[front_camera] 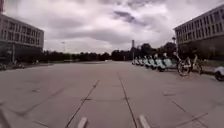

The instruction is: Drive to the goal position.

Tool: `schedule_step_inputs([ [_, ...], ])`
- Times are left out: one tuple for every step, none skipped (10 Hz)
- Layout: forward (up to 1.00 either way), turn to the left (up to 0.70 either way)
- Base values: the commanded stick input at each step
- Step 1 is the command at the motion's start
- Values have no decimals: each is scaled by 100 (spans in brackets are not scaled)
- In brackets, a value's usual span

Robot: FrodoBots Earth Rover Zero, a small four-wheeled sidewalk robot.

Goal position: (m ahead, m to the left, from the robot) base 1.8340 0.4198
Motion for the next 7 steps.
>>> schedule_step_inputs([
  [70,1],
  [70,1],
  [70,1],
  [70,1],
  [70,1],
  [70,1],
  [70,1],
])
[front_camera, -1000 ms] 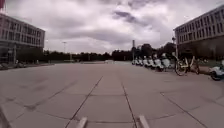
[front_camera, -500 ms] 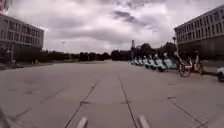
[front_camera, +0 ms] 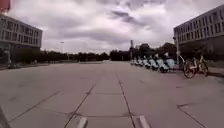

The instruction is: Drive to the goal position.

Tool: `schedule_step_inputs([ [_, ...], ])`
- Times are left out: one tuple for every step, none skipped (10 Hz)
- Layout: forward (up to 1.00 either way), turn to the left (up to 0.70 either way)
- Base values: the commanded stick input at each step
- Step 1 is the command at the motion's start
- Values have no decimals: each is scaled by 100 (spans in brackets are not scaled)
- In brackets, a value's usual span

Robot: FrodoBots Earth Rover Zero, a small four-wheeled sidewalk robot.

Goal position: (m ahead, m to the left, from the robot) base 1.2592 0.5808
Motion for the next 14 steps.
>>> schedule_step_inputs([
  [70,1],
  [70,1],
  [70,1],
  [70,1],
  [70,1],
  [70,1],
  [23,0],
  [0,0],
  [0,0],
  [0,0],
  [0,0],
  [0,0],
  [0,0],
  [0,0],
])
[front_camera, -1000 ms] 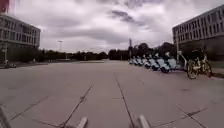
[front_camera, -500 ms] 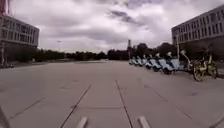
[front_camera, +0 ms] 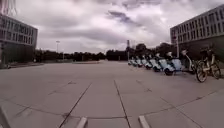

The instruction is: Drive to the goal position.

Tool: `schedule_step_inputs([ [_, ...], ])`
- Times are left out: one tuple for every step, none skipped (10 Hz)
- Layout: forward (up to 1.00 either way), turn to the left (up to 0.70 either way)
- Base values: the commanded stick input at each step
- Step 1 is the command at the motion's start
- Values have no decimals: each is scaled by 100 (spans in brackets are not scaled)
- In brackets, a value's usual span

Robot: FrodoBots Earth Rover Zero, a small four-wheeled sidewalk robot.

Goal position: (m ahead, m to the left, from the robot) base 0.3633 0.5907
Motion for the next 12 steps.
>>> schedule_step_inputs([
  [0,0],
  [0,0],
  [9,0],
  [20,0],
  [32,0],
  [43,1],
  [54,1],
  [65,1],
  [70,1],
  [70,1],
  [70,1],
  [70,1],
])
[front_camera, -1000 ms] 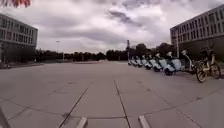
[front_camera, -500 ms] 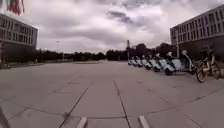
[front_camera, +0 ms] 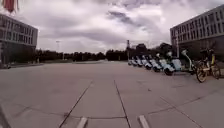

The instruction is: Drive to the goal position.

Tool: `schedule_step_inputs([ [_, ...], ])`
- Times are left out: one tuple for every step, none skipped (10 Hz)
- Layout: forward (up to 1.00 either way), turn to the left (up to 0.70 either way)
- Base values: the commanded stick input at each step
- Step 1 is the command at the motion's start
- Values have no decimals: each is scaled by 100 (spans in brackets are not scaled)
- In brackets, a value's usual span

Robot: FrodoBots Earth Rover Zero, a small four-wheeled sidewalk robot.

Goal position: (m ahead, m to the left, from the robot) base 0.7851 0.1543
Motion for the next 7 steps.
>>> schedule_step_inputs([
  [70,1],
  [70,1],
  [70,1],
  [70,1],
  [70,1],
  [70,1],
  [70,1],
])
